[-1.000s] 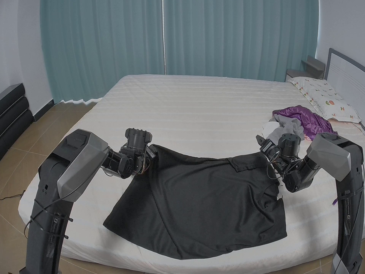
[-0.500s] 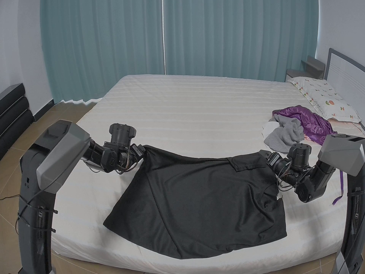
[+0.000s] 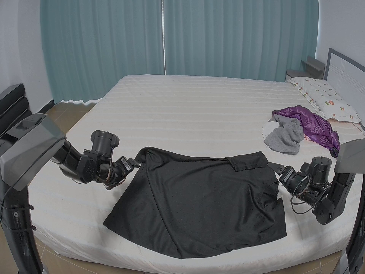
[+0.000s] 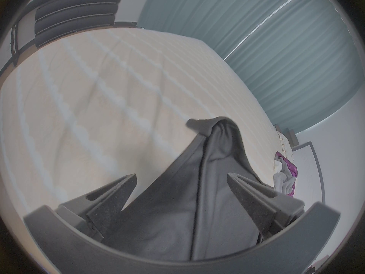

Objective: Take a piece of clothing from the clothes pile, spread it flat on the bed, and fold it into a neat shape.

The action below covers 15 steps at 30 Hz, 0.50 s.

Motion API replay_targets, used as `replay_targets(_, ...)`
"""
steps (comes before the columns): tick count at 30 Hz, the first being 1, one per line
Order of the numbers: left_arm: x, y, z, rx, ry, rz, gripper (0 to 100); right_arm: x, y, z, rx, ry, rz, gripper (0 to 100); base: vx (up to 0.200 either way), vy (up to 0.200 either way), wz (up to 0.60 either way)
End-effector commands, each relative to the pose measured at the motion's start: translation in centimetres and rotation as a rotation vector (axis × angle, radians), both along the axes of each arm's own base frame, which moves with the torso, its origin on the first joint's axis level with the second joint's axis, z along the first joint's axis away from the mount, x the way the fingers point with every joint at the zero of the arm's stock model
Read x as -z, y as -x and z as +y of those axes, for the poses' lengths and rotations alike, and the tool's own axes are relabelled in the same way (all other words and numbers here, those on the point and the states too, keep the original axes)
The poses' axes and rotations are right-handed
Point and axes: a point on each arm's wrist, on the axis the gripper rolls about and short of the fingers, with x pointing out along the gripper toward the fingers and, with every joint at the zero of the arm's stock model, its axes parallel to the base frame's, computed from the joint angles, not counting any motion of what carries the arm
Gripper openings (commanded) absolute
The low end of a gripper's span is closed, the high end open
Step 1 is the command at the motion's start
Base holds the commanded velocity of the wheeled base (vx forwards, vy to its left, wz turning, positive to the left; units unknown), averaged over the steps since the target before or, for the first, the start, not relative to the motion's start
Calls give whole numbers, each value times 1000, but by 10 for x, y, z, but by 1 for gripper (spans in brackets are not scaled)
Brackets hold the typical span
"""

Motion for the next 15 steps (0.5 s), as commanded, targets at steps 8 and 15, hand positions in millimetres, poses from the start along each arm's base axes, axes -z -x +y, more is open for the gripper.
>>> replay_targets(8, -16, 89, 17, -15, 94, -58, 100, -1, 58, -3, -9, -21, 110, 100, 0, 0, 0)
replay_targets(15, -11, 117, 20, -16, 109, -7, 100, -1, 71, -6, -3, -19, 142, 100, -86, 0, 0)
